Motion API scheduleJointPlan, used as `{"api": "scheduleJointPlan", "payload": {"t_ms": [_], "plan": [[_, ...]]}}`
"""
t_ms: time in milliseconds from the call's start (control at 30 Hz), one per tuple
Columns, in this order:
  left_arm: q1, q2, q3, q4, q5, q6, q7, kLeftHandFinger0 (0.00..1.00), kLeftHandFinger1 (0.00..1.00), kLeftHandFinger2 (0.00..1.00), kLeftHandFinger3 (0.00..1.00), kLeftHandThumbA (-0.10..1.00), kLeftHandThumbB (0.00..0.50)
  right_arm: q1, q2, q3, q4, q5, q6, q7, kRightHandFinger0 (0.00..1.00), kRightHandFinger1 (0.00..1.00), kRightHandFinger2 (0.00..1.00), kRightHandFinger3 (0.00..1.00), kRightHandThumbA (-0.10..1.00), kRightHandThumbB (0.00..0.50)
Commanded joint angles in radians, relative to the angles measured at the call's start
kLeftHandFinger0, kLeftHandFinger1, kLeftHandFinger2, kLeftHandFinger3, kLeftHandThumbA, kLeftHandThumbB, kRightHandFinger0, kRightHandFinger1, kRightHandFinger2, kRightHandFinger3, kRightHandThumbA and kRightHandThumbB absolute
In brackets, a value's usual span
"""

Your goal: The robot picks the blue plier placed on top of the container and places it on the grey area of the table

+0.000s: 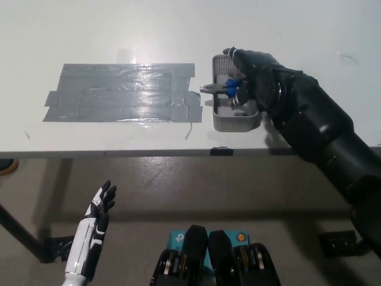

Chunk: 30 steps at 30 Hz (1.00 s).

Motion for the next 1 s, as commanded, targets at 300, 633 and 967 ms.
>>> {"api": "scheduleJointPlan", "payload": {"t_ms": [300,633,967], "plan": [[-0.019,0.013,-0.009,-0.042,-0.004,-0.006,-0.005,1.00,1.00,1.00,1.00,0.99,0.055,-0.059,0.033,0.003,0.060,-0.031,-0.038,-0.004,1.00,1.00,1.00,1.00,0.93,0.298],[-0.030,0.018,-0.009,-0.035,-0.009,-0.014,-0.005,1.00,1.00,1.00,1.00,0.99,0.053,-0.069,0.051,0.026,0.194,-0.055,-0.061,-0.003,1.00,1.00,1.00,1.00,0.88,0.285],[-0.034,0.017,-0.007,-0.036,-0.026,-0.004,-0.009,1.00,1.00,1.00,1.00,1.00,0.055,-0.022,0.055,0.326,0.406,-0.291,-0.079,-0.245,0.00,0.01,0.19,0.80,0.01,0.318]]}}
